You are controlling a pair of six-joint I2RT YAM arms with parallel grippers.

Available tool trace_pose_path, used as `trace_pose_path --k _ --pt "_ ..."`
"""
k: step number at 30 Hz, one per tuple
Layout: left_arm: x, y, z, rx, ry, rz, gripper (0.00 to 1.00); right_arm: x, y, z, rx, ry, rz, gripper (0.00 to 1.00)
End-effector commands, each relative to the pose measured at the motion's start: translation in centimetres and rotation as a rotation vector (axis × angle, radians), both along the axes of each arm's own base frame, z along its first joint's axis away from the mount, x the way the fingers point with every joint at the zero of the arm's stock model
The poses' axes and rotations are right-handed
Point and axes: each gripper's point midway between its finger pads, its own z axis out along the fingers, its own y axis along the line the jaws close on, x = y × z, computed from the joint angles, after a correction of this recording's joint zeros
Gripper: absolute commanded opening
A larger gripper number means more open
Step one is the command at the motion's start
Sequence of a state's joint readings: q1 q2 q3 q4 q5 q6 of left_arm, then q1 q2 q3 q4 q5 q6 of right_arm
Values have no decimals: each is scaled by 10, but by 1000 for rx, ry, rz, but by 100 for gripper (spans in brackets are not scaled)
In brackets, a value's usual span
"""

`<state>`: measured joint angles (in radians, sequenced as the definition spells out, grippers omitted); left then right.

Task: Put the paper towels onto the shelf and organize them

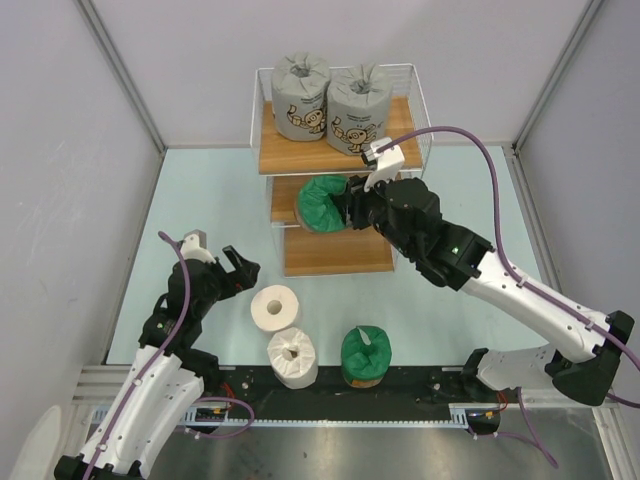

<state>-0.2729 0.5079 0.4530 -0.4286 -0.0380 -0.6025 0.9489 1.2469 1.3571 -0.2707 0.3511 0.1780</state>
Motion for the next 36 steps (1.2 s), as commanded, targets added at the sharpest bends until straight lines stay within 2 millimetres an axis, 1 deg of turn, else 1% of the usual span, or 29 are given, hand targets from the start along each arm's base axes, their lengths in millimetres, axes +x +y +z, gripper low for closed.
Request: trace_pose_path --k 1,5,8,14,21,24,25,27,28,31,36 --pt "3 -4 9 -14 -30 -14 100 7 -2 59 128 -124 -19 30" --pt "2 -3 9 -14 -30 -12 100 14 -2 61 136 -139 -48 30" --pt "2 -3 10 -16 -32 -11 100 22 -2 58 123 -150 -75 30" --pt "2 -3 10 -18 -34 -9 100 30 0 59 125 -170 -110 30" --pt "2 -3 9 -17 -32 -9 100 40 -2 50 107 -169 -174 30" --pt "2 -3 10 -18 -34 -9 100 41 -1 47 102 -166 -180 34" --pt "2 -3 10 -18 -35 -9 100 41 0 44 95 -162 -177 39" --pt "2 -3 9 -18 -34 -10 100 41 1 43 93 -159 -170 45" --pt "2 -3 9 -19 -35 -9 100 40 1 42 88 -156 -169 51" --pt "2 -4 9 -19 -33 -13 100 37 0 44 96 -154 -167 58" --pt "1 -4 8 -20 -31 -12 100 32 -4 54 116 -169 -162 64"
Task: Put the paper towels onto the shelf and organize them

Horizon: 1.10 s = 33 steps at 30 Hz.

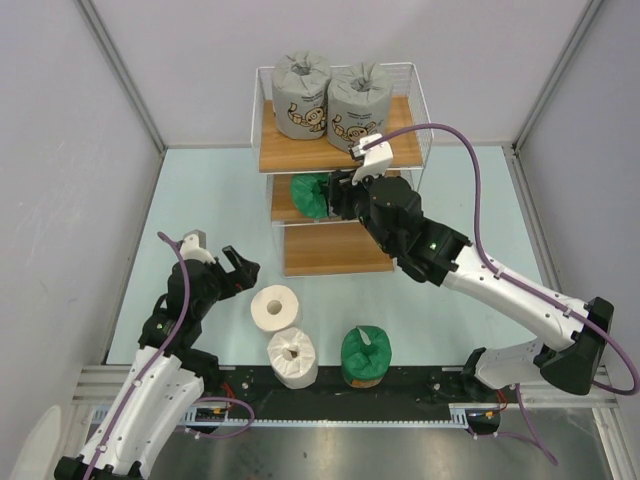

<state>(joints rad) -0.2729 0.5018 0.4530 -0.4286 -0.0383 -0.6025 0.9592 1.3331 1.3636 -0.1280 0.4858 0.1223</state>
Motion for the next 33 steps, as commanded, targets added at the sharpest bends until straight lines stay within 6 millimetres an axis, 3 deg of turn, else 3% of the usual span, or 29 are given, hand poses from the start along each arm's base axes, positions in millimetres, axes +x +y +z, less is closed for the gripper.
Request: trace_pose_path --k 1,20,25,26,28,29,31,32,33 --pt "2 -4 8 -20 -30 -13 100 2 -13 53 124 -101 -41 65" --pt "1 -5 10 -24 -31 -16 100 -18 -33 88 181 -167 -19 66" --pt "0 -4 11 -24 -34 -15 100 -43 -43 75 162 -139 29 66" --pt "0 -4 11 -24 -35 -15 100 -55 -52 83 183 -149 47 66" --pt "0 -5 11 -25 -34 -16 100 -73 -50 62 147 -104 115 67" --pt "1 -4 10 -23 -32 -15 100 -86 -57 64 160 -100 144 67" --pt "1 -5 10 -22 -31 -19 100 -106 -54 29 119 -9 204 67" --pt "1 -5 9 -19 -30 -20 100 -114 -62 21 124 16 202 67" --pt "2 -5 10 -19 -32 -20 100 -121 -66 1 92 73 201 68"
